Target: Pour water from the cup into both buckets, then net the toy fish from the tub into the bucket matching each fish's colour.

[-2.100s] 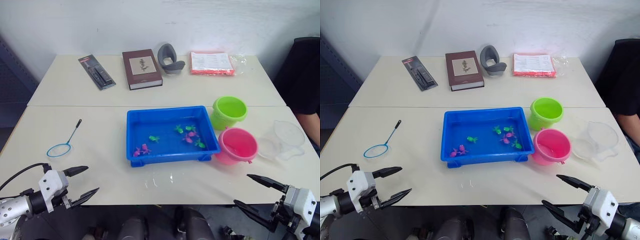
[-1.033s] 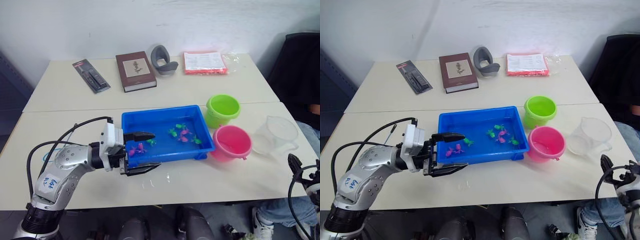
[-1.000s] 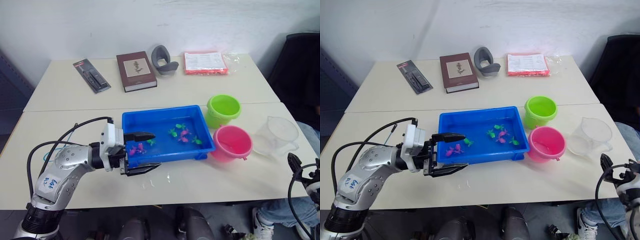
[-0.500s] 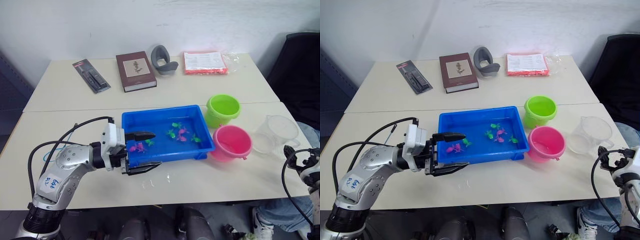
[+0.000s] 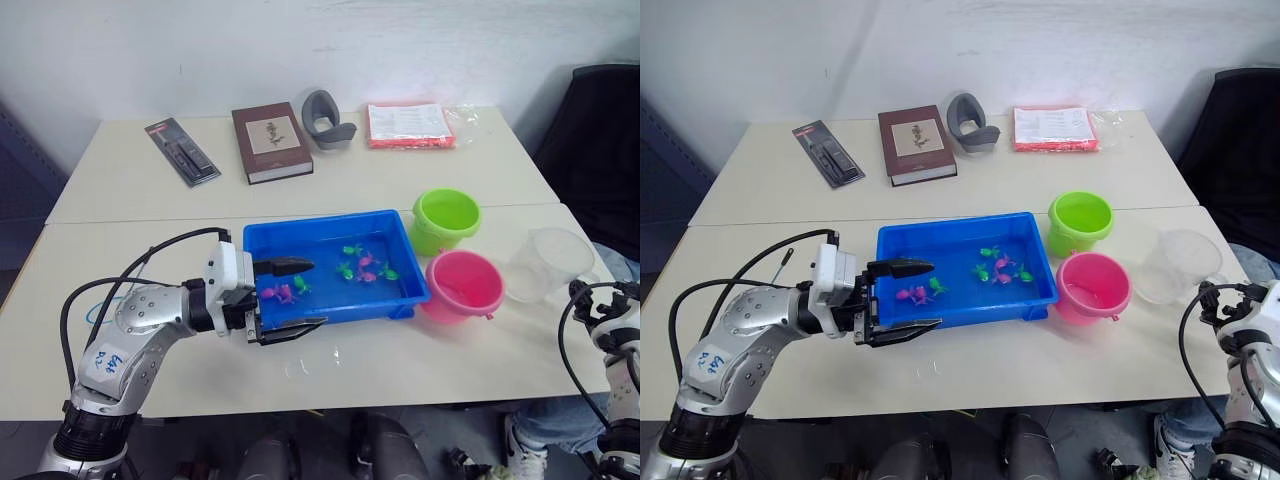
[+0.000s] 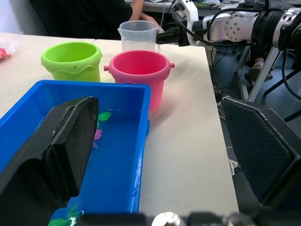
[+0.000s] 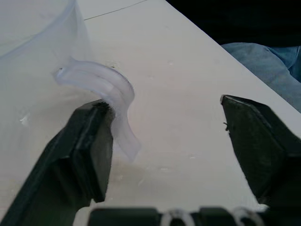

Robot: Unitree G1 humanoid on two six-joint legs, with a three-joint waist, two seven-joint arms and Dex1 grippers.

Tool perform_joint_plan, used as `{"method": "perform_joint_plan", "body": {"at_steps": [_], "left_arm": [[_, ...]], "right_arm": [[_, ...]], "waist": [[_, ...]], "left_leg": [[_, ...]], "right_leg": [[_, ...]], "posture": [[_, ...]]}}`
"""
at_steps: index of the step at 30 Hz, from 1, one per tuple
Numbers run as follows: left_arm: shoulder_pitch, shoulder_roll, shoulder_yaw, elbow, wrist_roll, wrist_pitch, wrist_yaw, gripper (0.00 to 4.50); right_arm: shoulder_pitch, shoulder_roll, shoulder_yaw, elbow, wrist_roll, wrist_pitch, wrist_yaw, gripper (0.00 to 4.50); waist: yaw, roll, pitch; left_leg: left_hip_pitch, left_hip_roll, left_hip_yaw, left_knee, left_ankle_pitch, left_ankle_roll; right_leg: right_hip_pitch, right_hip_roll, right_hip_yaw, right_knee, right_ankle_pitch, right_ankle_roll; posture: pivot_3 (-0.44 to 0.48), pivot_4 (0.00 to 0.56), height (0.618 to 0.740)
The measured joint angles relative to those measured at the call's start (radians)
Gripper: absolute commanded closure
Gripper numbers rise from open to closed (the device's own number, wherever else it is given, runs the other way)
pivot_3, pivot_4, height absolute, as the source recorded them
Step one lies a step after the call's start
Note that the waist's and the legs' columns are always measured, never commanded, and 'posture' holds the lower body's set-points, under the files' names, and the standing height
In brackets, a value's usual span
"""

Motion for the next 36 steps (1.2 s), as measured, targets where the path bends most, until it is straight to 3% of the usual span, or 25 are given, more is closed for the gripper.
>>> {"method": "perform_joint_plan", "body": {"at_steps": [4, 11, 14, 25, 29, 36], "left_arm": [[-0.006, -0.003, 0.000, 0.013, 0.002, -0.001, -0.005, 0.00], [-0.052, -0.024, 0.010, 0.052, -0.009, 0.003, -0.005, 0.00], [-0.079, -0.024, 0.010, 0.085, -0.024, 0.011, -0.031, 0.00], [-0.128, -0.083, -0.029, 0.232, -0.009, -0.047, -0.146, 0.00], [-0.154, -0.109, -0.056, 0.260, 0.010, -0.075, -0.169, 0.00], [-0.165, -0.129, -0.080, 0.289, 0.039, -0.107, -0.186, 0.00]], "right_arm": [[-0.006, 0.001, -0.001, 0.008, 0.016, -0.020, 0.039, 4.44], [0.063, 0.021, -0.019, -0.139, 0.088, -0.021, 0.061, 4.44], [0.166, 0.014, -0.049, -0.337, 0.120, 0.043, 0.051, 4.44], [0.363, -0.223, -0.062, -0.865, 0.061, 0.299, 0.038, 4.44], [0.373, -0.269, -0.050, -0.957, -0.022, 0.310, 0.042, 4.44], [0.381, -0.271, -0.014, -0.967, -0.189, 0.191, 0.062, 4.44]], "waist": [[0.001, 0.000, 0.000], [0.003, 0.001, 0.001], [0.003, 0.004, 0.002], [0.005, 0.003, 0.004], [0.012, 0.002, 0.005], [0.015, 0.001, 0.006]], "left_leg": [[0.000, 0.000, 0.000, 0.000, 0.000, 0.000], [-0.001, 0.000, -0.001, 0.000, 0.000, 0.000], [-0.001, 0.000, 0.000, 0.000, 0.000, 0.000], [-0.002, 0.000, 0.000, -0.001, 0.000, 0.000], [-0.002, -0.001, 0.000, 0.000, 0.000, 0.000], [-0.003, -0.001, 0.000, 0.000, 0.000, 0.000]], "right_leg": [[0.000, 0.000, 0.000, 0.000, 0.000, 0.000], [0.000, -0.001, 0.000, -0.001, 0.000, 0.001], [-0.001, -0.001, 0.000, -0.001, 0.001, 0.001], [-0.001, 0.000, 0.000, -0.002, 0.001, 0.002], [-0.001, 0.000, 0.000, -0.003, 0.001, 0.002], [-0.001, 0.002, 0.000, -0.004, 0.001, 0.003]], "posture": [[0.000, 0.150, 0.740], [0.000, 0.150, 0.740], [0.000, 0.150, 0.740], [0.000, 0.150, 0.740], [0.000, 0.150, 0.740], [0.000, 0.150, 0.740]]}}
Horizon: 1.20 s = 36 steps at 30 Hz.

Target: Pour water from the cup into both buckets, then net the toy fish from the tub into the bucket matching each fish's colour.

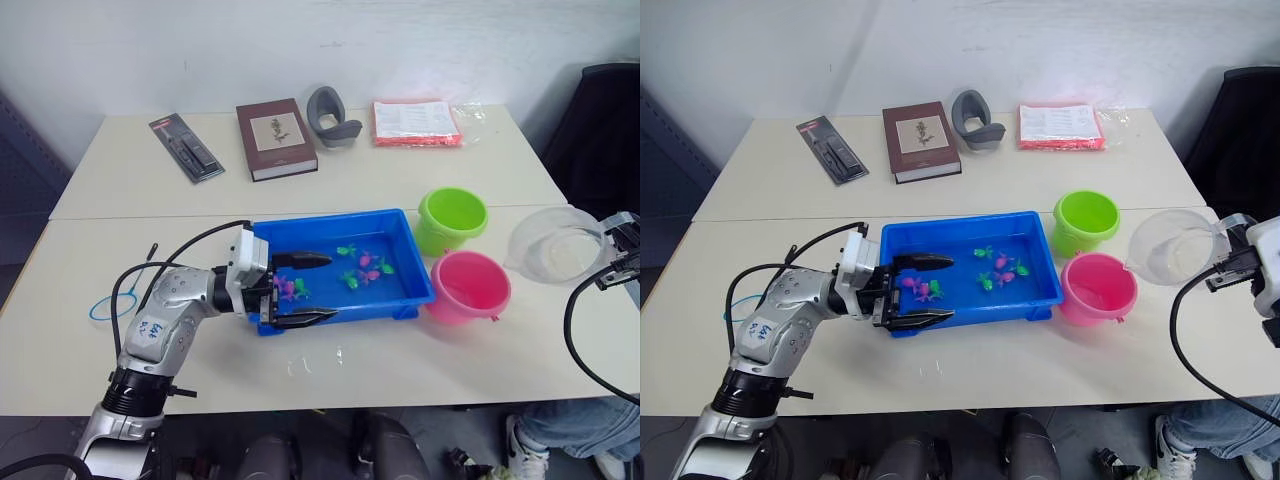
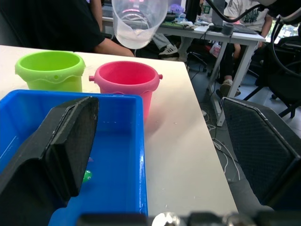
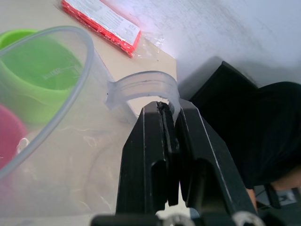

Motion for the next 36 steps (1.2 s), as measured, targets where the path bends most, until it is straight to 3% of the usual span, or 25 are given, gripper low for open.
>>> {"method": "perform_joint_plan", "body": {"at_steps": [9, 16, 36], "left_arm": [[0.004, -0.026, -0.007, -0.001, 0.014, -0.014, 0.008, 0.00], [0.004, -0.029, -0.009, -0.001, 0.028, -0.029, 0.015, 0.00], [0.004, -0.041, -0.010, 0.000, 0.042, -0.049, 0.019, 0.00]], "right_arm": [[-0.010, -0.018, 0.122, 0.110, -0.259, -0.260, 0.021, 4.44], [-0.044, -0.018, 0.135, 0.163, -0.372, -0.378, 0.012, 4.44], [-0.080, -0.001, 0.140, 0.194, -0.468, -0.501, 0.007, 4.44]], "waist": [[0.000, 0.000, 0.000], [0.000, 0.000, 0.000], [-0.002, 0.000, 0.000]], "left_leg": [[0.000, 0.000, 0.000, 0.000, 0.000, 0.000], [0.000, 0.000, 0.000, 0.000, 0.000, 0.000], [0.000, 0.000, 0.000, 0.000, 0.000, 0.000]], "right_leg": [[0.000, 0.000, 0.000, 0.000, 0.000, 0.000], [0.000, 0.000, 0.000, 0.000, 0.000, 0.000], [0.000, 0.000, 0.000, 0.000, 0.000, 0.000]], "posture": [[0.000, 0.150, 0.740], [0.000, 0.150, 0.740], [0.000, 0.150, 0.740]]}}
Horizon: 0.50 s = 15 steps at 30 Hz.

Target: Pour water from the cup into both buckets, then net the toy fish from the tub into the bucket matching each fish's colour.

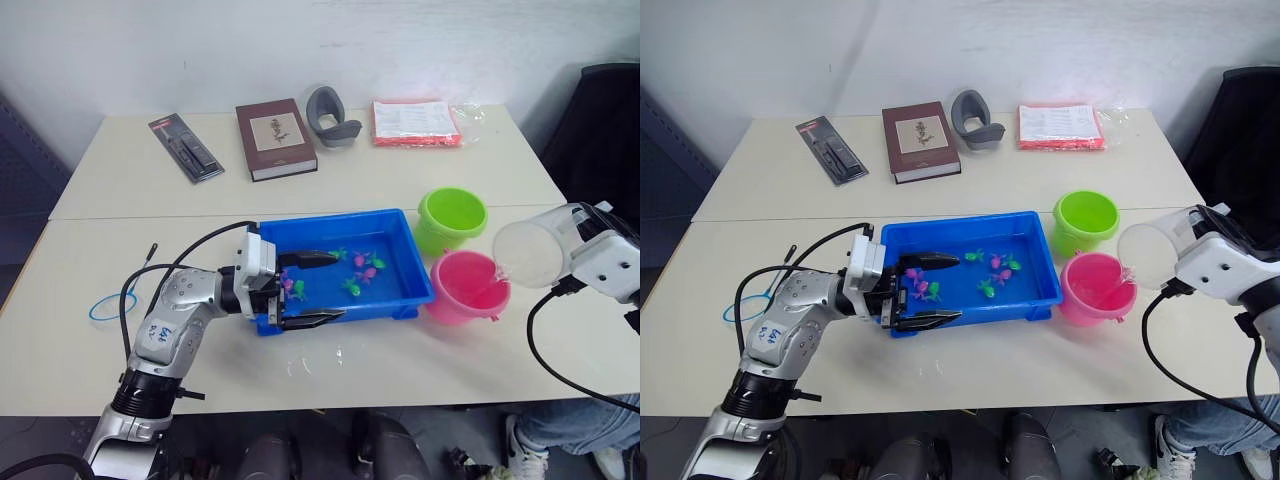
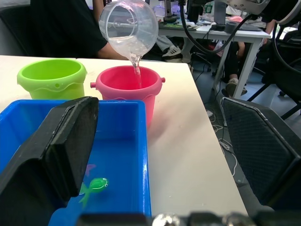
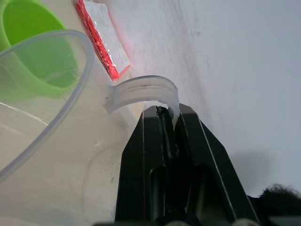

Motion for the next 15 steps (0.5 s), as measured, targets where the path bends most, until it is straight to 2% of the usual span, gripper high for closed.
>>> {"method": "perform_joint_plan", "body": {"at_steps": [6, 9, 13, 15], "left_arm": [[0.000, -0.001, 0.000, 0.000, 0.002, -0.002, 0.001, 0.00], [0.000, -0.001, 0.001, 0.000, 0.002, -0.002, 0.003, 0.00], [0.000, 0.000, 0.007, 0.000, 0.002, -0.002, 0.010, 0.00], [0.000, 0.005, 0.019, 0.002, 0.002, -0.003, 0.017, 0.00]], "right_arm": [[-0.007, 0.009, 0.014, 0.000, 0.000, 0.001, 0.000, 4.44], [-0.020, 0.053, 0.017, 0.000, 0.027, 0.039, -0.001, 4.44], [-0.044, 0.126, 0.012, -0.009, 0.148, 0.170, 0.008, 4.44], [-0.081, 0.160, -0.024, -0.018, 0.243, 0.305, 0.011, 4.44]], "waist": [[-0.002, 0.000, 0.000], [-0.003, 0.000, 0.000], [-0.006, 0.000, 0.000], [-0.008, 0.000, 0.000]], "left_leg": [[0.000, 0.000, 0.000, 0.000, 0.000, 0.000], [0.000, 0.000, 0.000, 0.000, 0.000, 0.000], [0.000, 0.000, -0.001, 0.000, 0.000, 0.000], [0.000, 0.000, 0.000, 0.001, 0.000, 0.000]], "right_leg": [[0.000, 0.000, 0.000, 0.000, 0.000, 0.000], [0.000, 0.000, 0.000, 0.000, 0.000, 0.000], [0.000, -0.001, 0.000, 0.000, 0.000, 0.000], [0.000, -0.001, 0.000, 0.001, 0.000, 0.000]], "posture": [[0.000, 0.150, 0.740], [0.000, 0.150, 0.740], [0.000, 0.150, 0.740], [0.000, 0.150, 0.740]]}}
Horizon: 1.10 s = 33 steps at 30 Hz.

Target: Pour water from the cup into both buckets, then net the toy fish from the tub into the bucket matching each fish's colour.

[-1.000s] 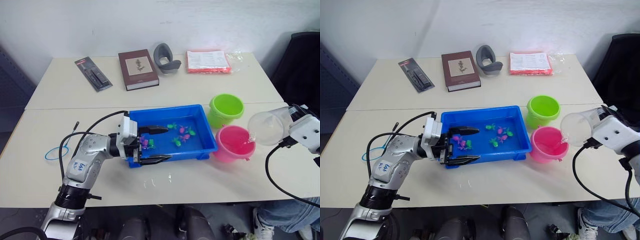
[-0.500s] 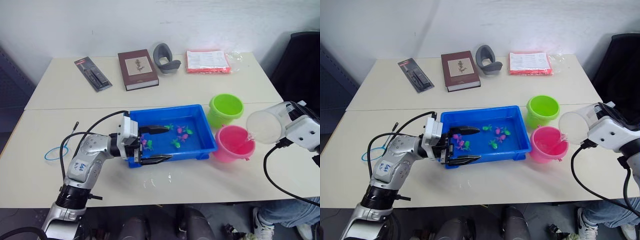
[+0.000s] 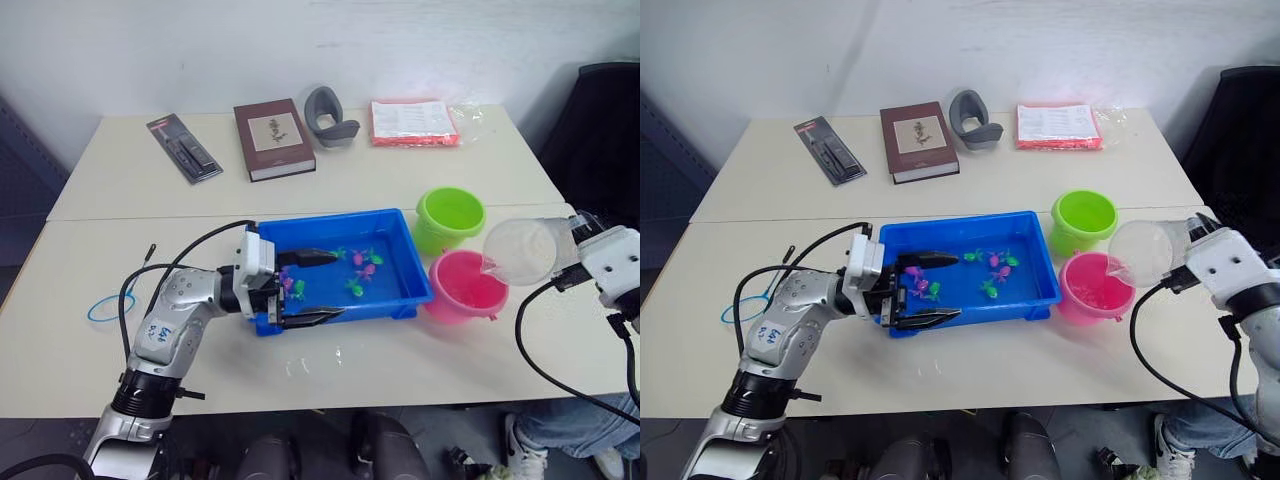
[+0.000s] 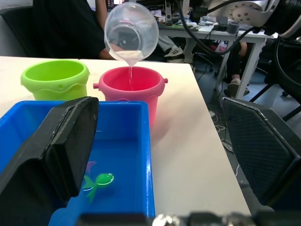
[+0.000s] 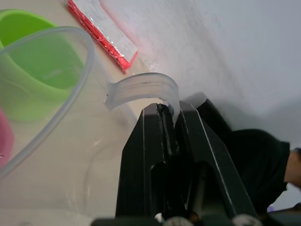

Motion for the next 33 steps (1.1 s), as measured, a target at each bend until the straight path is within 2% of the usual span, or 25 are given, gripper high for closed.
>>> {"method": "perform_joint_plan", "body": {"at_steps": [4, 8, 13, 16, 22, 33], "left_arm": [[-0.001, 0.000, 0.043, 0.033, -0.001, -0.003, 0.032, 0.00], [-0.018, -0.008, 0.065, 0.053, 0.000, -0.005, 0.068, 0.00], [-0.034, -0.009, 0.075, 0.077, 0.013, -0.012, 0.092, 0.00], [-0.041, -0.013, 0.079, 0.081, 0.024, -0.026, 0.113, 0.00], [-0.041, -0.028, 0.080, 0.099, 0.038, -0.036, 0.153, 0.00], [-0.011, -0.034, 0.067, 0.067, 0.047, -0.037, 0.178, 0.00]], "right_arm": [[-0.150, -0.001, -0.073, -0.003, 0.131, 0.243, -0.029, 4.44], [-0.307, -0.059, -0.061, 0.023, 0.158, 0.480, -0.091, 4.44], [-0.444, -0.131, 0.092, 0.146, 0.129, 0.557, -0.093, 4.44], [-0.510, -0.154, 0.181, 0.245, 0.096, 0.536, -0.086, 4.44], [-0.592, -0.154, 0.329, 0.391, -0.001, 0.408, -0.088, 4.44], [-0.662, -0.197, 0.536, 0.563, -0.290, -0.019, -0.169, 4.44]], "waist": [[-0.004, 0.000, 0.000], [-0.004, 0.000, 0.000], [-0.004, 0.000, 0.000], [-0.003, 0.000, 0.000], [-0.003, 0.000, 0.000], [-0.004, 0.000, 0.000]], "left_leg": [[0.000, 0.000, 0.000, 0.000, 0.000, 0.000], [-0.001, 0.001, 0.000, 0.000, 0.000, 0.000], [-0.005, -0.001, 0.000, 0.000, 0.001, 0.002], [-0.012, -0.003, 0.001, 0.001, 0.002, 0.004], [-0.013, -0.003, 0.001, 0.001, 0.003, 0.004], [-0.014, -0.003, 0.001, 0.001, 0.003, 0.002]], "right_leg": [[0.000, -0.001, 0.000, 0.000, 0.000, 0.000], [-0.002, -0.001, -0.001, 0.001, 0.000, -0.001], [-0.005, -0.001, -0.002, 0.001, 0.001, 0.001], [-0.012, -0.001, -0.002, 0.006, 0.001, 0.002], [-0.013, 0.000, -0.003, 0.006, 0.001, 0.002], [-0.013, -0.001, -0.003, 0.006, 0.001, 0.002]], "posture": [[0.000, 0.150, 0.740], [0.000, 0.150, 0.740], [0.000, 0.150, 0.740], [0.000, 0.150, 0.740], [0.000, 0.150, 0.740], [0.000, 0.150, 0.740]]}}
